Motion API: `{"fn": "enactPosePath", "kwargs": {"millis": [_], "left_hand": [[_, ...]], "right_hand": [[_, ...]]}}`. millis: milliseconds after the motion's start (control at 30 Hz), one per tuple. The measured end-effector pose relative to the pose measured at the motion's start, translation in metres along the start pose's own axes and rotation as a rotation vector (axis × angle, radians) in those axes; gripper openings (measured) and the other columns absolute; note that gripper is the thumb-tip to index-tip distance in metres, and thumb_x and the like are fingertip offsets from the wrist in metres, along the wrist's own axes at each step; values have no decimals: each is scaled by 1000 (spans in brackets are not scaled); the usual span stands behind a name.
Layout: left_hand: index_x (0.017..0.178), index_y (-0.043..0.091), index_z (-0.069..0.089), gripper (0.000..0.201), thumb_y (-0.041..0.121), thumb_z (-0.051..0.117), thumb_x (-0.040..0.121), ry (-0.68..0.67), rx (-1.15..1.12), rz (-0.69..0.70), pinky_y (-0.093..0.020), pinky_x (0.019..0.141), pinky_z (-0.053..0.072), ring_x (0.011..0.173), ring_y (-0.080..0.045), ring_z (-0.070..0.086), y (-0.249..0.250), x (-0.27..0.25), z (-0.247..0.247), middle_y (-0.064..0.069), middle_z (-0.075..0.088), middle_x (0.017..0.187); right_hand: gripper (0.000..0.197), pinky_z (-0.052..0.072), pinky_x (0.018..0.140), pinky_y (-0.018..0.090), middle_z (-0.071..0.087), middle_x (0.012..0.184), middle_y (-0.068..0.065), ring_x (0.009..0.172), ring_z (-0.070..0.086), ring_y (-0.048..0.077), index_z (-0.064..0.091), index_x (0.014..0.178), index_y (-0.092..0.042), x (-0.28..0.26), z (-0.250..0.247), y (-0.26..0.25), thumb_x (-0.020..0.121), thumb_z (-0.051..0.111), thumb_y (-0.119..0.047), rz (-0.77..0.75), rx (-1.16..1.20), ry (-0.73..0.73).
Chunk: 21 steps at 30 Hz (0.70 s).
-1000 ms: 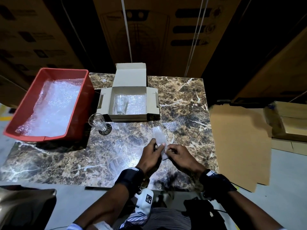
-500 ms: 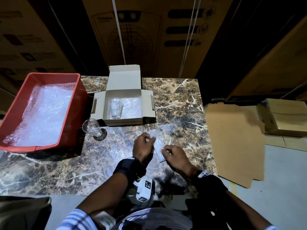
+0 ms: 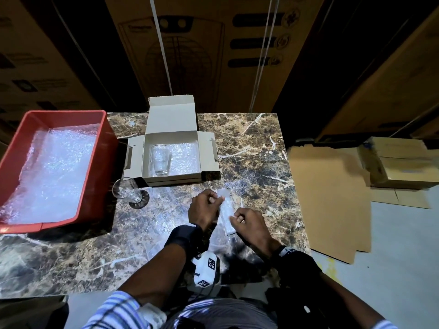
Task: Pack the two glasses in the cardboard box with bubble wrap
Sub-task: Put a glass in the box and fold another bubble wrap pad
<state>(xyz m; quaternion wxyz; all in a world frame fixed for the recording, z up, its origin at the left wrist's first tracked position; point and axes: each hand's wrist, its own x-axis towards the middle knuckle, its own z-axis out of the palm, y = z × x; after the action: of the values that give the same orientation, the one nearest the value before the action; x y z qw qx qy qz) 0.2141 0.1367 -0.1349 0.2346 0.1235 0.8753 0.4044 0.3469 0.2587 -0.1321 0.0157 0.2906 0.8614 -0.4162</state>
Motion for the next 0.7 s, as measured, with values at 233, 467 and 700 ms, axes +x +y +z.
{"fn": "enactPosePath", "kwargs": {"millis": [233, 467, 700], "left_hand": [[83, 22, 53, 34, 44, 79, 84, 158, 183, 56, -34, 65, 43, 75, -25, 58, 4, 0, 1, 8, 61, 79], [88, 21, 68, 8, 15, 74, 87, 162, 330, 453, -38, 65, 51, 81, -32, 65, 1, 3, 6, 1, 69, 97], [109, 22, 77, 23, 25, 60, 93, 69, 560, 635, -42, 81, 46, 101, -31, 59, -13, 7, -3, 2, 73, 108]], "right_hand": [[23, 38, 69, 37, 59, 100, -1, 93, 52, 23, 56, 101, -22, -8, 8, -9, 95, 57, -44, -144, -510, 85], [34, 44, 71, 34, 55, 106, 0, 89, 45, 19, 52, 112, -21, -21, -1, 15, 86, 70, -9, -579, -558, -1], [42, 46, 92, 35, 60, 127, 9, 110, 55, 27, 57, 131, -10, -29, -15, 27, 91, 63, -22, -596, -373, -155]]}}
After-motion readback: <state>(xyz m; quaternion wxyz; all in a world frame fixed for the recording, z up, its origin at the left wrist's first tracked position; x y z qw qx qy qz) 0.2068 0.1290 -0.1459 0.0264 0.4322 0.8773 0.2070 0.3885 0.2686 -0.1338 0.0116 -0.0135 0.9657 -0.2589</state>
